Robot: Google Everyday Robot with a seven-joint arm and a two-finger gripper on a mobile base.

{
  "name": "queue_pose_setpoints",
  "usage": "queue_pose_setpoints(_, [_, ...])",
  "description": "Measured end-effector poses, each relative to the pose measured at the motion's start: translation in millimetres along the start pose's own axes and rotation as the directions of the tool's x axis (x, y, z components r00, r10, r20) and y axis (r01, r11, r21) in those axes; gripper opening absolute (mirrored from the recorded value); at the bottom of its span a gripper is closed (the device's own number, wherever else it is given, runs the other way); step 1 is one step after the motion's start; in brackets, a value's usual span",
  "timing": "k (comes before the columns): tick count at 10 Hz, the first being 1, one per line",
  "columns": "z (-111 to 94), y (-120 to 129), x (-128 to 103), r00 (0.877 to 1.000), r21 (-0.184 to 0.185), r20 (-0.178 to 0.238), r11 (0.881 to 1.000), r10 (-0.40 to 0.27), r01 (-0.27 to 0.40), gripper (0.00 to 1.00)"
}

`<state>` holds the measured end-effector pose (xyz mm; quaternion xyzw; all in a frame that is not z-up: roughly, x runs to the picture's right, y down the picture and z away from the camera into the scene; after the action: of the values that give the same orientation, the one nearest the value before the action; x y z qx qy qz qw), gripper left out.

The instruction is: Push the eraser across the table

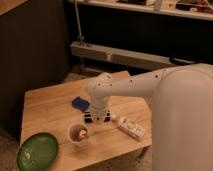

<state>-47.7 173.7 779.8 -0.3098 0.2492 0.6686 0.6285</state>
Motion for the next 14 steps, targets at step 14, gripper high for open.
queue_pose_setpoints(14, [53,-9,-45,1.0,0.052,0.017,0.999,-0.001,0.0,0.0])
